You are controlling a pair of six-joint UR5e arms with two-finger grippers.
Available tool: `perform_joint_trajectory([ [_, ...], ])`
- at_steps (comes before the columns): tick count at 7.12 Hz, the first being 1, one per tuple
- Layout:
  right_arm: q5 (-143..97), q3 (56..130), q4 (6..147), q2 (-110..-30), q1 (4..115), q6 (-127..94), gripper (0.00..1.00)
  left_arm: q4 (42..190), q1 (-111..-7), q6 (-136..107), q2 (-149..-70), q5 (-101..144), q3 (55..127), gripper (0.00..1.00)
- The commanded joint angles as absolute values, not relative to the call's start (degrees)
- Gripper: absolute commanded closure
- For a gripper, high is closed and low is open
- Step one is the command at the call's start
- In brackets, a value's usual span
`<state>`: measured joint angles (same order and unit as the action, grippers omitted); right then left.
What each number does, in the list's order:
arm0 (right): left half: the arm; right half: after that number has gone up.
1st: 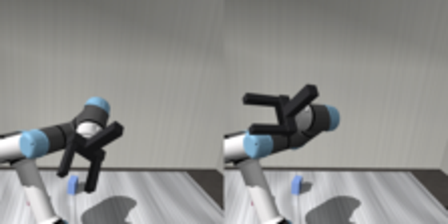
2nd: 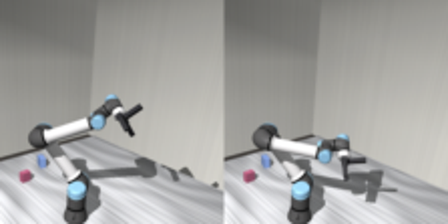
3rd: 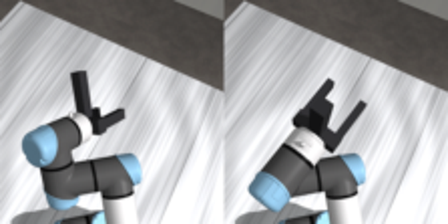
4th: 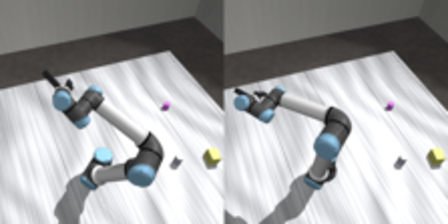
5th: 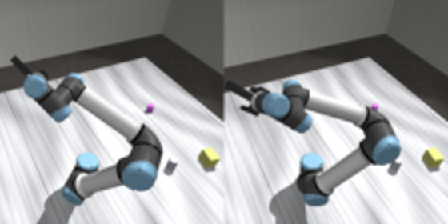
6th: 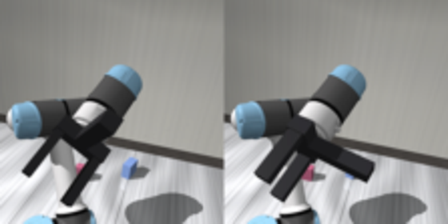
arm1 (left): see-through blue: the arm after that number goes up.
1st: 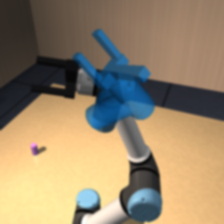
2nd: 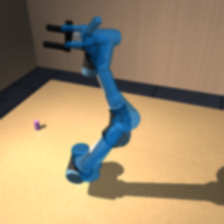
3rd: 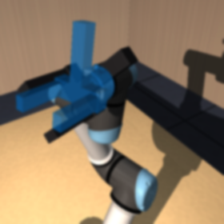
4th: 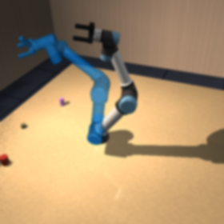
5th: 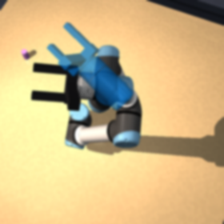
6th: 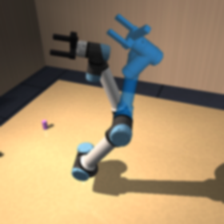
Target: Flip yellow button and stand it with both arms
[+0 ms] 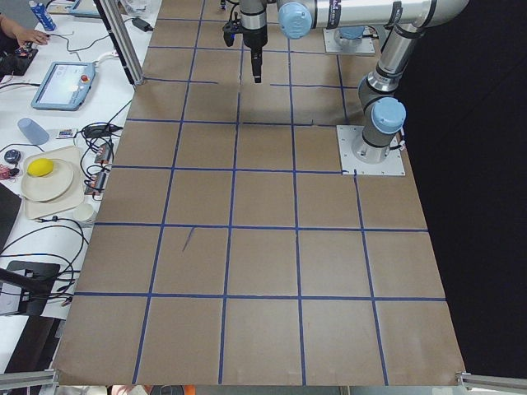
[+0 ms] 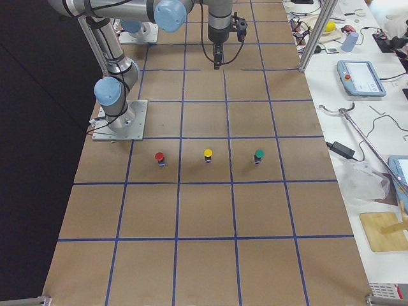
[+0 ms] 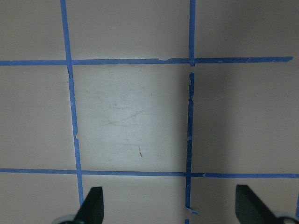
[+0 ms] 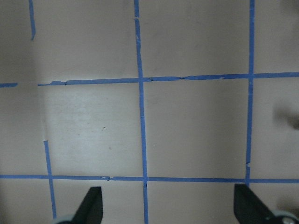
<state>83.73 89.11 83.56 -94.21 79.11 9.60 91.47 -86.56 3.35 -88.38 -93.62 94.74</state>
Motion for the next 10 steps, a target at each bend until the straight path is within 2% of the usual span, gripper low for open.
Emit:
perform_joint_trajectory([
  [1, 88.1, 89.5, 87.8, -92.3, 89.6, 0.5, 0.00, 91.8, -86.6, 3.7, -88.5, -93.6, 94.5, 0.00],
  [3, 90.4, 89.0, 88.9, -90.7, 92.7, -2.4, 0.00, 91.8, -86.6, 3.6, -88.5, -93.3, 94.5, 0.00],
  [10, 90.8, 89.8, 91.4, -90.9, 92.7, -1.8, 0.00, 91.5, -86.7, 3.4, -88.2, -93.2, 94.5, 0.00],
])
